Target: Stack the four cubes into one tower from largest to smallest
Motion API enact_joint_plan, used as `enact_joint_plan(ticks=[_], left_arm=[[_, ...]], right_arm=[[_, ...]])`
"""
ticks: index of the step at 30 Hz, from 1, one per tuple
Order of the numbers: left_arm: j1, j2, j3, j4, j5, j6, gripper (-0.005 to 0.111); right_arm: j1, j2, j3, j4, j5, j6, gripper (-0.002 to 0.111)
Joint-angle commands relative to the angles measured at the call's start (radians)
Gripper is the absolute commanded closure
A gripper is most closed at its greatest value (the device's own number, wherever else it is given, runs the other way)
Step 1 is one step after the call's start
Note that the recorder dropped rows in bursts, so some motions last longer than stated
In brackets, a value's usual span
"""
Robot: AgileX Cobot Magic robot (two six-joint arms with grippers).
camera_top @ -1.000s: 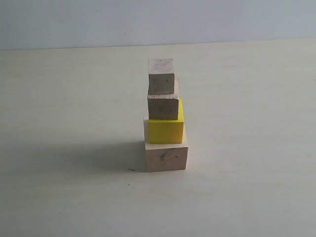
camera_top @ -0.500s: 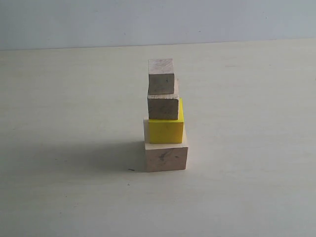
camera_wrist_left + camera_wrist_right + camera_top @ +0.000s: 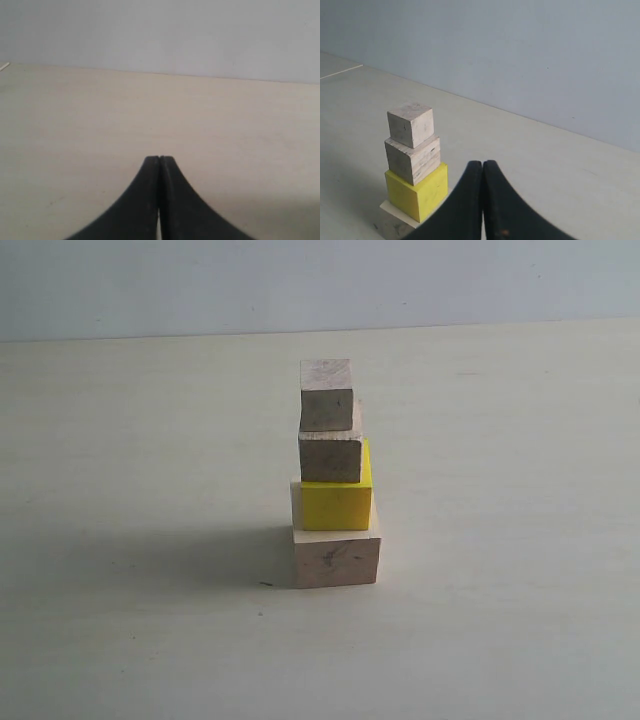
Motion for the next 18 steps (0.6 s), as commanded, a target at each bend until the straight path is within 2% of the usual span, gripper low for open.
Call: enact_joint_plan(ticks=[1, 18], left_arm=[[0.003, -0.007, 0.004, -0.017, 0.043, -0.003, 0.107], [0.003, -0.007, 0.004, -0.039, 0.043, 0.001, 0.107]], right_arm=[[-0.001, -0.003, 0.005, 0.006, -0.012, -0.005, 0.108], [-0.001, -0.003, 0.005, 0.006, -0.012, -0.005, 0.108]])
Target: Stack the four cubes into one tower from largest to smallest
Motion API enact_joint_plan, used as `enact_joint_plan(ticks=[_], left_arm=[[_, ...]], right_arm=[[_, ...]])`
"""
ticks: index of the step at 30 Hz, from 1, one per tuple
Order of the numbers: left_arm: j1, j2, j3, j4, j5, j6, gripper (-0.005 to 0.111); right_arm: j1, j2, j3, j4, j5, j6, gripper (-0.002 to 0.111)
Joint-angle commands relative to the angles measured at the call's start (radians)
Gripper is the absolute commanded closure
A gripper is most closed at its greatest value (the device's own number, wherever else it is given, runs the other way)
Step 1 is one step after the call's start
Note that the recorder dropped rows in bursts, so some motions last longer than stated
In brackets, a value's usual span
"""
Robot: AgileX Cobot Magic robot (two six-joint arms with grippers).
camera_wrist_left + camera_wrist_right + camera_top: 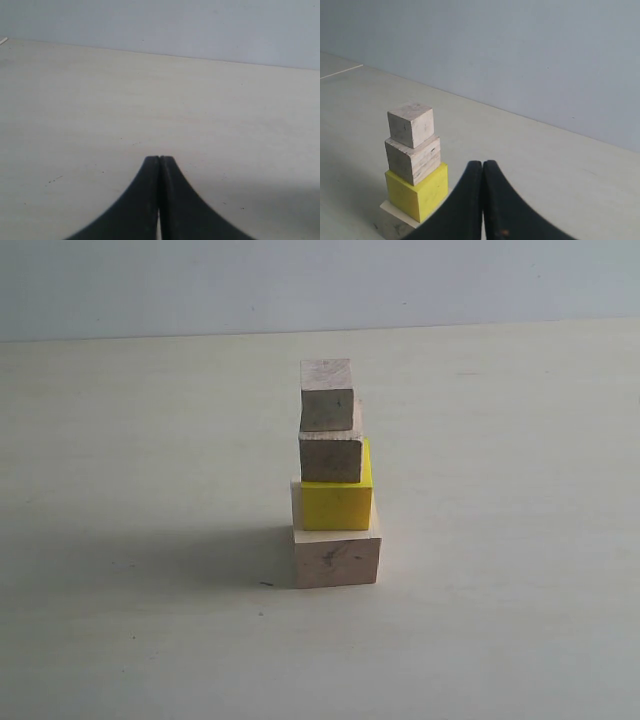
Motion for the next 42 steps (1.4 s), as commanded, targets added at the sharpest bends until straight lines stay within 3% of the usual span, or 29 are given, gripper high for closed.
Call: enact_joint_plan(ticks=[1, 27, 42], left_arm=[[0.003, -0.007, 0.004, -0.009, -0.007, 0.001, 0.107], [0.003, -0.007, 0.004, -0.009, -0.005, 0.0, 0.107], [0.003, -0.007, 0.004, -0.009, -0.005, 0.0, 0.107]], right_arm=[[-0.001, -0.003, 0.005, 0.006, -0.012, -0.005, 0.108], [-0.013, -0.011, 0.009, 0.008, 0.01, -0.045, 0.108], [-0.292, -0.177, 0.183, 0.023, 0.01, -0.069, 0.108]])
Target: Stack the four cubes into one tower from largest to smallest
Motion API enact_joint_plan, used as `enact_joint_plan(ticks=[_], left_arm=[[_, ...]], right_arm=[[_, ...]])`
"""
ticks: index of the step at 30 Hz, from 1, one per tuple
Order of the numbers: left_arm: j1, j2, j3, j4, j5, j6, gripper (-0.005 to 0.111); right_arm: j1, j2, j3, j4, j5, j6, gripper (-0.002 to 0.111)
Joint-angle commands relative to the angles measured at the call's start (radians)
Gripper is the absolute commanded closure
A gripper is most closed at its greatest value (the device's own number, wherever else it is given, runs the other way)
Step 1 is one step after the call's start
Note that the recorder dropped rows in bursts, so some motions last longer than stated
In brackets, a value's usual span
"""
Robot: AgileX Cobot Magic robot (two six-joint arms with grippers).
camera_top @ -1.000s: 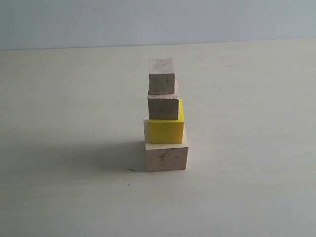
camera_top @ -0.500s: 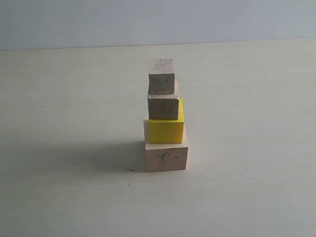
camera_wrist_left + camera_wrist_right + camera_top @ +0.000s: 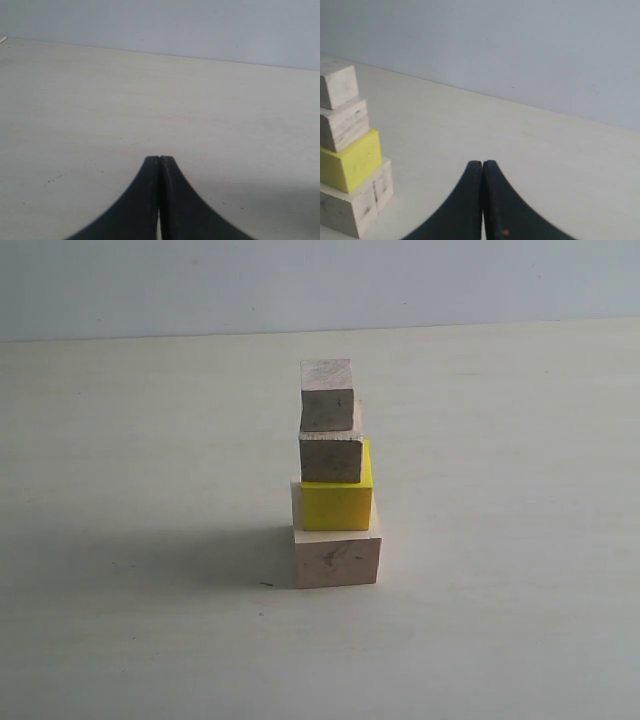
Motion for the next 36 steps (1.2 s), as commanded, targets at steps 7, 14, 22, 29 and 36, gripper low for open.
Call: enact_joint_plan(ticks=[7, 14, 22, 29, 36], left_arm=[[0.003, -0.007, 0.004, -0.006, -0.007, 0.0, 0.107], [0.003, -0.007, 0.004, -0.006, -0.007, 0.0, 0.107], [0.003, -0.007, 0.004, -0.006, -0.007, 0.0, 0.107], [0.003, -0.007, 0.004, -0.006, -0.007, 0.0, 0.107], [0.003, -0.007, 0.004, -0.006, -0.007, 0.0, 0.107]], right_arm=[[-0.188, -0.168, 0.117, 0.019, 0.004, -0.008, 0.108], [-0.291, -0.259, 0.185, 0.056, 0.013, -0.008, 0.108], [-0.294, -0.298, 0.236, 0.056, 0.025, -0.008, 0.108], [-0.294, -0.298, 0.243, 0.049, 0.068, -0.008, 0.108], [-0.294, -0.298, 0.247, 0.049, 0.08, -0.008, 0.108]])
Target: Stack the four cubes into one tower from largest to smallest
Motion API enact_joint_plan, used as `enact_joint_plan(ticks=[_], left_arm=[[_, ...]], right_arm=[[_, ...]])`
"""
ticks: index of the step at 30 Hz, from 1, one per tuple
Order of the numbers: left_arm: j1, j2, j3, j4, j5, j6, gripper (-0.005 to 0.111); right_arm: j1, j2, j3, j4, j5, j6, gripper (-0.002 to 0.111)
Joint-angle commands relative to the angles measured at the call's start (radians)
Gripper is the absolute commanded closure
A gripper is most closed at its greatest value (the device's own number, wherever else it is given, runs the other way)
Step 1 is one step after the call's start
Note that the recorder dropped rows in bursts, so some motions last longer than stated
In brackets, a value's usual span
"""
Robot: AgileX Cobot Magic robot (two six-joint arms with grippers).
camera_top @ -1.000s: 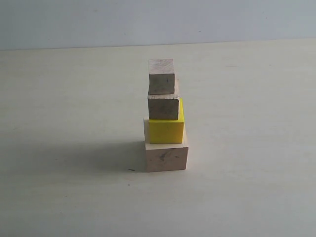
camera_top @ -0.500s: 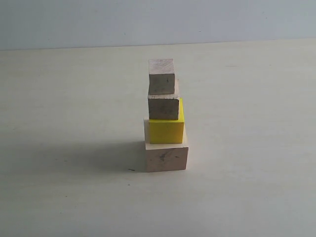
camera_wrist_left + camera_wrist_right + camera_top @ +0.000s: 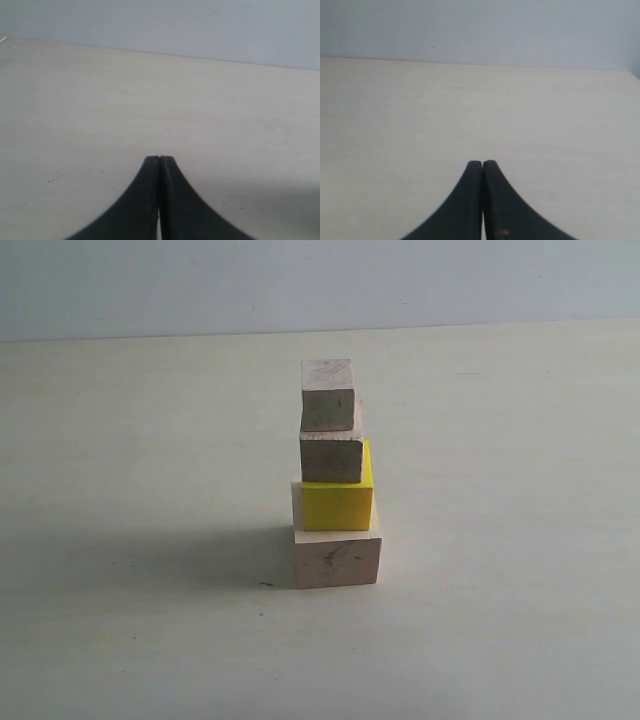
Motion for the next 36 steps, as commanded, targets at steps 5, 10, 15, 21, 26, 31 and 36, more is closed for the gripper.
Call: enact_joint_plan(ticks=[5, 10, 15, 21, 26, 31, 36], left_arm=[[0.003, -0.007, 0.004, -0.006, -0.005, 0.0, 0.107], [0.003, -0.007, 0.004, -0.006, -0.005, 0.0, 0.107], [0.003, -0.007, 0.004, -0.006, -0.005, 0.0, 0.107], [0.003, -0.007, 0.004, -0.006, -0.005, 0.0, 0.107], [0.003, -0.007, 0.004, -0.006, -0.005, 0.0, 0.107], [0.003, -0.007, 0.004, -0.006, -0.005, 0.0, 0.107], [0.003, -0.007, 0.004, -0.006, -0.005, 0.0, 0.107]], right_arm=[[-0.004, -0.006, 0.011, 0.0, -0.019, -0.002, 0.108], [-0.004, -0.006, 0.011, 0.0, -0.019, 0.004, 0.108], [-0.004, -0.006, 0.011, 0.0, -0.019, 0.004, 0.108], [-0.004, -0.006, 0.011, 0.0, -0.017, 0.004, 0.108], [-0.004, -0.006, 0.011, 0.0, -0.017, 0.004, 0.108], [-0.004, -0.006, 0.011, 0.0, -0.017, 0.004, 0.108], [-0.004, -0.006, 0.011, 0.0, -0.017, 0.004, 0.108]])
